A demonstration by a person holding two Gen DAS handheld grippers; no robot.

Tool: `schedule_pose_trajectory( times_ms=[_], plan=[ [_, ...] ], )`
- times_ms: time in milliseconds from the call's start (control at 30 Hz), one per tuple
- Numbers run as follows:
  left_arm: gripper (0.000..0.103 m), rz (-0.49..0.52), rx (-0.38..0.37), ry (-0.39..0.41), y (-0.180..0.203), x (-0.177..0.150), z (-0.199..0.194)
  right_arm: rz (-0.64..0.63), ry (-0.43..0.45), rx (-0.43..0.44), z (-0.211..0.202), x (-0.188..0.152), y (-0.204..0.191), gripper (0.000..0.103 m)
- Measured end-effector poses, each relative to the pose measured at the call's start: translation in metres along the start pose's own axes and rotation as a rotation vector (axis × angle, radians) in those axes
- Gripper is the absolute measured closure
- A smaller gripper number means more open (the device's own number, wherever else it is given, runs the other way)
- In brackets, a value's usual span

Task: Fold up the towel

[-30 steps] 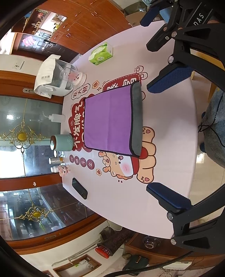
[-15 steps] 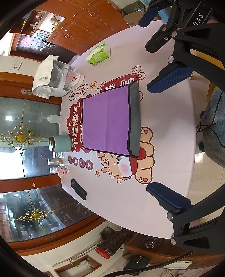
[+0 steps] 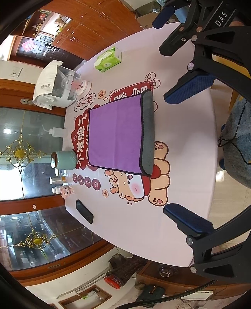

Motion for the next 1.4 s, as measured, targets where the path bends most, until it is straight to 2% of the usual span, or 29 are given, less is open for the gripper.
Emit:
schedule_pose_trajectory(
  times_ms=[767,1033,1200,1300,1400],
  plan=[
    [0.0,0.006,0.014,-0.011,0.004,0.003,0.007,-0.006,-0.01,-0.004,0.008,0.006,0.005,0.009],
    [0.0,-0.003,0.011,-0.009,0.012,0.006,0.012,-0.043,0.002,-0.009,0.017,0.013,0.018,0.009],
    [0.0,-0.02,0.017,0.028,0.019,0.009,0.011,-0.07,0.016,-0.005,0.019,0.016,0.024,0.009],
    [0.0,-0.014,0.042,0.081,0.026,0.009,0.006,-0.085,0.024,0.002,0.021,0.018,0.03,0.009],
    [0.0,-0.006,0.061,0.092,0.032,0.012,0.002,-0.102,0.029,0.01,0.023,0.019,0.034,0.009]
  ],
)
Point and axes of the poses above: each gripper's, at about its wrist camera, not at the fingertips, and z roughly the way its jaws point, y to its right, x to its top, the point moved 2 cm from there along z, roughly the way its jaws point, and after that the axes turned 12 degrees about -x, right-handed, at the moved point
